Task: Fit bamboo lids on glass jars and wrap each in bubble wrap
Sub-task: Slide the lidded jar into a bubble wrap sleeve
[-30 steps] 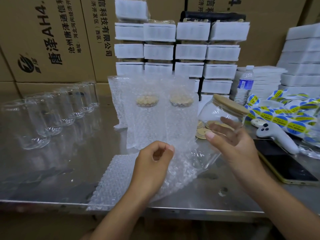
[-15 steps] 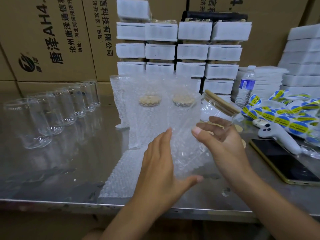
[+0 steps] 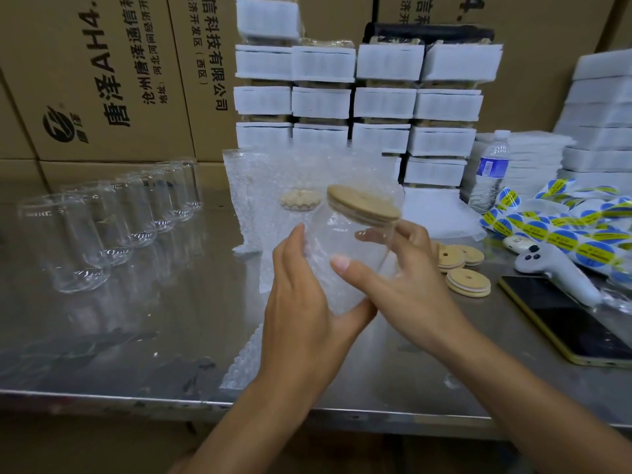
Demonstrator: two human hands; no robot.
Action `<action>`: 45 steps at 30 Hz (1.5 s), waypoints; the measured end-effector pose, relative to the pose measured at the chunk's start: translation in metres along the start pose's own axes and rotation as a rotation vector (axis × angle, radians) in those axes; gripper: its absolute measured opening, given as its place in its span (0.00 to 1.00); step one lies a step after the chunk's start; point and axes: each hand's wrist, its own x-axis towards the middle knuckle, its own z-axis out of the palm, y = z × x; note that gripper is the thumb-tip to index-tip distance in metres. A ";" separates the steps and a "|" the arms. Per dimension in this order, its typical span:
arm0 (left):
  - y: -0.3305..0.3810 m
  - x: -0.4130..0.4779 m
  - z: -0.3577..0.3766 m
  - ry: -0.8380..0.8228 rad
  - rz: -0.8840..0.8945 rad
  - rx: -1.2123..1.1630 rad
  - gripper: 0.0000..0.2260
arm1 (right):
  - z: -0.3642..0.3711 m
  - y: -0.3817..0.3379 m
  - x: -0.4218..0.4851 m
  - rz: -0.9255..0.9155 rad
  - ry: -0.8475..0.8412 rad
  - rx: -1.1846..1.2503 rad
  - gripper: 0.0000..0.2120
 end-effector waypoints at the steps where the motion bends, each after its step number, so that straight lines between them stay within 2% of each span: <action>1: 0.000 0.003 -0.001 0.007 -0.011 -0.023 0.40 | 0.001 -0.002 0.001 0.004 -0.024 -0.014 0.31; 4: -0.003 0.011 -0.007 0.017 -0.020 -0.038 0.42 | 0.003 -0.003 0.002 0.019 -0.082 -0.015 0.36; 7: -0.006 0.019 -0.015 -0.009 -0.037 -0.131 0.44 | -0.002 -0.004 0.004 0.026 -0.134 0.016 0.34; 10: -0.005 0.026 -0.022 -0.037 -0.073 -0.334 0.37 | -0.007 -0.002 0.008 -0.013 -0.212 0.055 0.38; 12: -0.005 0.031 -0.026 -0.047 -0.117 -0.440 0.32 | -0.007 0.000 0.007 -0.049 -0.246 0.094 0.36; 14: -0.007 0.035 -0.028 -0.058 -0.148 -0.490 0.33 | -0.003 0.004 0.004 -0.108 -0.222 0.104 0.33; 17: -0.007 0.039 -0.031 -0.069 -0.186 -0.511 0.34 | 0.005 0.013 -0.003 -0.146 -0.153 0.152 0.43; 19: -0.006 0.039 -0.032 -0.067 -0.215 -0.515 0.32 | 0.013 0.017 -0.005 -0.128 -0.104 0.229 0.45; 21: -0.005 0.038 -0.031 -0.060 -0.235 -0.521 0.32 | 0.023 0.018 -0.006 -0.109 -0.061 0.316 0.38; 23: -0.004 0.036 -0.031 -0.038 -0.236 -0.554 0.31 | 0.033 0.018 -0.006 -0.144 -0.045 0.359 0.26; 25: -0.004 0.035 -0.029 -0.011 -0.239 -0.592 0.29 | 0.040 0.013 -0.007 -0.136 -0.057 0.389 0.22; 31: -0.002 0.040 -0.027 -0.023 -0.226 -0.608 0.21 | 0.046 0.011 -0.004 -0.086 -0.071 0.383 0.28; 33: 0.000 0.043 -0.026 -0.022 -0.222 -0.600 0.22 | 0.046 0.013 0.000 -0.129 -0.060 0.396 0.36; 36: 0.003 0.045 -0.022 -0.015 -0.202 -0.599 0.13 | 0.045 0.011 0.002 -0.136 -0.047 0.372 0.48; 38: 0.001 0.047 -0.020 -0.001 -0.235 -0.606 0.13 | 0.045 0.013 0.004 -0.127 -0.047 0.377 0.49; 41: -0.006 0.049 -0.017 0.001 -0.266 -0.639 0.13 | 0.045 0.018 0.005 -0.090 -0.054 0.404 0.44; 45: -0.011 0.055 -0.018 -0.077 -0.219 -0.660 0.13 | 0.043 0.022 0.011 -0.087 -0.070 0.417 0.50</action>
